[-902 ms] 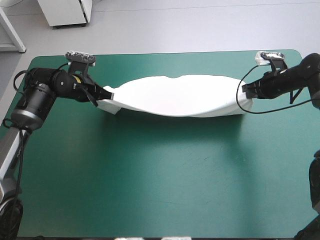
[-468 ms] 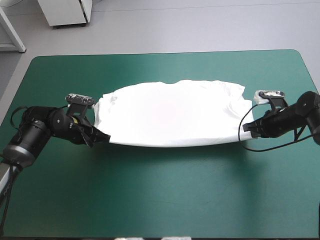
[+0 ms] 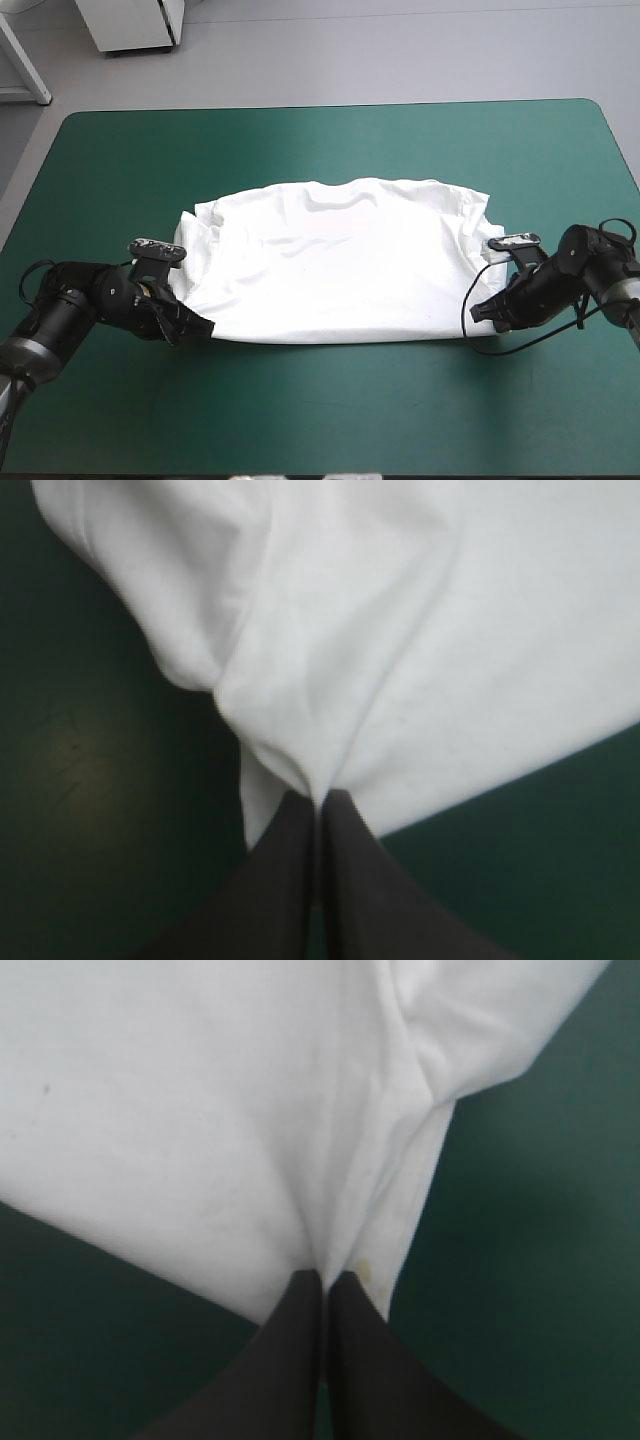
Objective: Fold the cloth
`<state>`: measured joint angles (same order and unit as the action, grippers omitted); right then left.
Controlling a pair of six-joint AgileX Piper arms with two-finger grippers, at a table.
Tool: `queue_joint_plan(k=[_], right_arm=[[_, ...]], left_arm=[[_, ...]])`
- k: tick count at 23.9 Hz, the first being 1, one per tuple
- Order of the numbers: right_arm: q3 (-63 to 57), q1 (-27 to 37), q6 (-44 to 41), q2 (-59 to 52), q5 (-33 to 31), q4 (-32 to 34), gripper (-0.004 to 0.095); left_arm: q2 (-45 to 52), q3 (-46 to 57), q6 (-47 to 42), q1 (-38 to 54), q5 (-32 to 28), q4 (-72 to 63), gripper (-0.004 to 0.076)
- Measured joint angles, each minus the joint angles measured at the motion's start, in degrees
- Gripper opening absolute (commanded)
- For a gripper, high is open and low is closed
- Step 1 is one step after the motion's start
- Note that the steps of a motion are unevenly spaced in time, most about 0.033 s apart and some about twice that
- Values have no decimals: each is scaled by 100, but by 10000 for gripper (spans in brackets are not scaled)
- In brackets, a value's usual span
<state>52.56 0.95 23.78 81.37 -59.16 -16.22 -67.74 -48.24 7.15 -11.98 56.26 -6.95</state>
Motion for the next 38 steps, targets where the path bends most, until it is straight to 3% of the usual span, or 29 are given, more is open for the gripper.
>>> queue_joint_plan(k=[6, 9, 11, 13, 14, 16, 19, 24, 28, 33, 38], right_arm=[[-214, -26, -73, -118, -64, 168, -17], [-226, -26, -170, -115, -116, 245, 2], [-232, -26, -199, -115, -243, 359, 82], [-232, -26, -218, -115, -298, 407, 236], [-232, -26, -218, -115, -346, 436, 372], [-224, -26, -254, -120, -434, 468, 515], [52, -26, -352, -224, -518, 495, 527], [1267, -26, -494, -324, -511, 537, 527], [2039, -26, -541, -271, -495, 537, 527], [2524, -26, -559, -215, -534, 570, 527], [2595, -26, -559, -215, -568, 650, 527]], left_arm=[[0, 46, 0, 0, 0, -14, -8], [0, 46, 0, 0, 167, -14, 43], [0, 46, 0, 0, 314, -9, 130], [0, 46, 7, 0, 454, 4, 233], [0, 46, 11, 0, 513, 15, 291], [4, 46, 13, 0, 597, 27, 322], [69, -121, -96, 0, 669, 0, 322], [-57, -1468, -187, 0, 326, 695, 322], [-650, -2158, -404, 45, 220, 1449, 323], [-1551, -2568, -371, 522, 98, 1287, 323], [-2180, -2643, -179, 963, 65, 924, 402]])
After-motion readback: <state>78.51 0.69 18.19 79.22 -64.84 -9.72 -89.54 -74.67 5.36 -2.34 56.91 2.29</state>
